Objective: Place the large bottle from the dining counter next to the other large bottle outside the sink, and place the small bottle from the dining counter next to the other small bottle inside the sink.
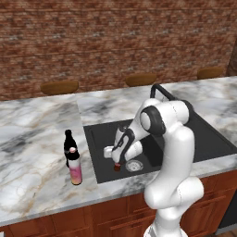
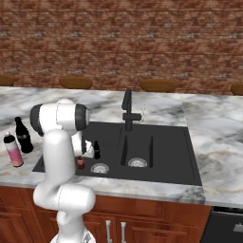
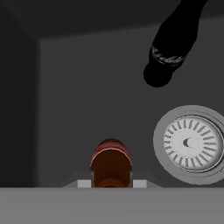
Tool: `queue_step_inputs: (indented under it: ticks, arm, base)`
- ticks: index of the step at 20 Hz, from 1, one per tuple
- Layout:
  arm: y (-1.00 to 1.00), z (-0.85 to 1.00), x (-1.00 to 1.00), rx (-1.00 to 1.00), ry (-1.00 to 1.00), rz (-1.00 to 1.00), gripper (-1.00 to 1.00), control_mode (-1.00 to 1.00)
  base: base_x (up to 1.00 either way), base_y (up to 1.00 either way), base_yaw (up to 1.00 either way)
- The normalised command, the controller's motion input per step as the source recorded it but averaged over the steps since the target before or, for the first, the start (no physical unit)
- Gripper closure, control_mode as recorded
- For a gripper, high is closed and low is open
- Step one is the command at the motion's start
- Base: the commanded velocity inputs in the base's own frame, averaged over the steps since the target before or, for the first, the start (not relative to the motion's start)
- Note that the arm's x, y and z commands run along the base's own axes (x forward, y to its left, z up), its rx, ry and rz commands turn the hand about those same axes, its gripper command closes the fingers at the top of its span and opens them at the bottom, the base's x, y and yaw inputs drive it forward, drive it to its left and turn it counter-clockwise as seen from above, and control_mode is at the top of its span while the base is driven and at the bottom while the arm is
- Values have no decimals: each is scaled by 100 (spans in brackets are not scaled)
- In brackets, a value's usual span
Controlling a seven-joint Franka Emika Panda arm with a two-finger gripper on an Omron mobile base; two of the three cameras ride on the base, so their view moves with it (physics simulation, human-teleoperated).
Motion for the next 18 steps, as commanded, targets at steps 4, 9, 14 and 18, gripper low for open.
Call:
queue_step_inputs:
  ticks: [4, 9, 14, 18]
  arm:
    - [0, -33, 5, 0, 0, 0, 100, -100]
    - [0, -29, 1, 0, 0, -1, 100, -100]
    - [0, -1, 0, 0, 1, 0, 100, -100]
    - [0, 0, 0, 0, 0, 0, 100, -100]
  base:
    - [0, 0, 0]
    - [0, 0, 0]
    - [0, 0, 0]
    - [0, 0, 0]
